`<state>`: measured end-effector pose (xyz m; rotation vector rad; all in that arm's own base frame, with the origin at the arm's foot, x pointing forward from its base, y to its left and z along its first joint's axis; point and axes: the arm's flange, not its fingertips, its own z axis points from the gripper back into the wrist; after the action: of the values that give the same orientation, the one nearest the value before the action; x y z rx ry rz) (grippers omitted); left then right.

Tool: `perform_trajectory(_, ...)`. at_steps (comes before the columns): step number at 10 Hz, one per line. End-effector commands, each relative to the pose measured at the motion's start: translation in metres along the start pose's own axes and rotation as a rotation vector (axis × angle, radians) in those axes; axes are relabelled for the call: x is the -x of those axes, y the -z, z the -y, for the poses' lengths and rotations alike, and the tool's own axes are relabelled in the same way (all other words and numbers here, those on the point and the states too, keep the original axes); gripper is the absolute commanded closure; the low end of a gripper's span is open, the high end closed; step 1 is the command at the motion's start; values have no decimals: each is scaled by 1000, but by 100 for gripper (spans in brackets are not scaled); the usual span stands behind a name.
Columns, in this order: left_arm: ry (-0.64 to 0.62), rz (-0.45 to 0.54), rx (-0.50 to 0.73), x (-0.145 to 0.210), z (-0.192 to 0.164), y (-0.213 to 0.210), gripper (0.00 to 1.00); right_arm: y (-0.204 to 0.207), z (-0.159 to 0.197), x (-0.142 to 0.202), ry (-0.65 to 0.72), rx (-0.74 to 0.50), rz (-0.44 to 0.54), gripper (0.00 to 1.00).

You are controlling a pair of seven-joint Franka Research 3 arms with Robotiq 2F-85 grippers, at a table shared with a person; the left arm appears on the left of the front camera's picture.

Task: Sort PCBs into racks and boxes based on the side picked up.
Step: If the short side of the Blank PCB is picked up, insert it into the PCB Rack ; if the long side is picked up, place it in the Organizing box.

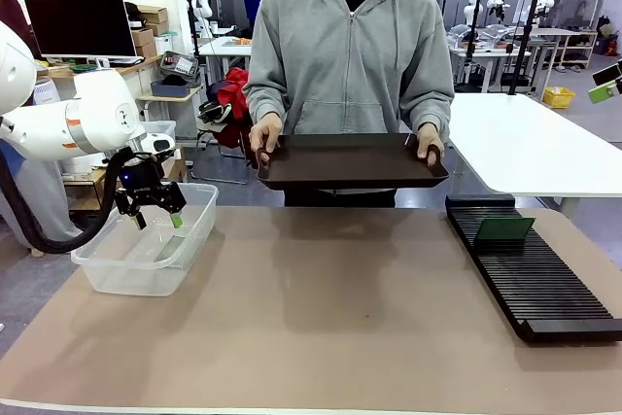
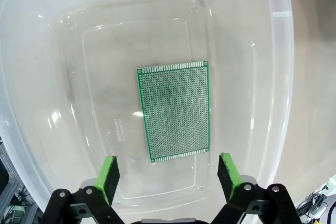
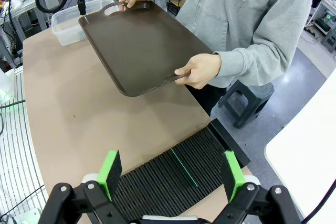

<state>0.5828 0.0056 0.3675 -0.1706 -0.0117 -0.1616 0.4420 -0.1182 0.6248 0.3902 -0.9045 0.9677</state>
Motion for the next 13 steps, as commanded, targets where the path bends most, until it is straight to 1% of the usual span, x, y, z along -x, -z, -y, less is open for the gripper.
perform_trajectory(1,-30,-2,22,6,9,-6,0,1,-1,0,4,4,-7,0)
perform_trajectory(2,0,0,0,0,0,0,0,1,-1,0,4,4,-7,0)
perform_trajectory(8,-5,-2,4,0,2,0,0,1,-1,0,4,4,-7,0)
perform_trajectory(9,85,-6,-18,9,-1,-16,0,1,-1,0,4,4,-7,0)
perform_trajectory(11,236,6,44,29,-6,-53,0,1,-1,0,4,4,-7,0)
perform_trajectory(13,355,37,32,47,-12,-95,0,1,-1,0,4,4,-7,0)
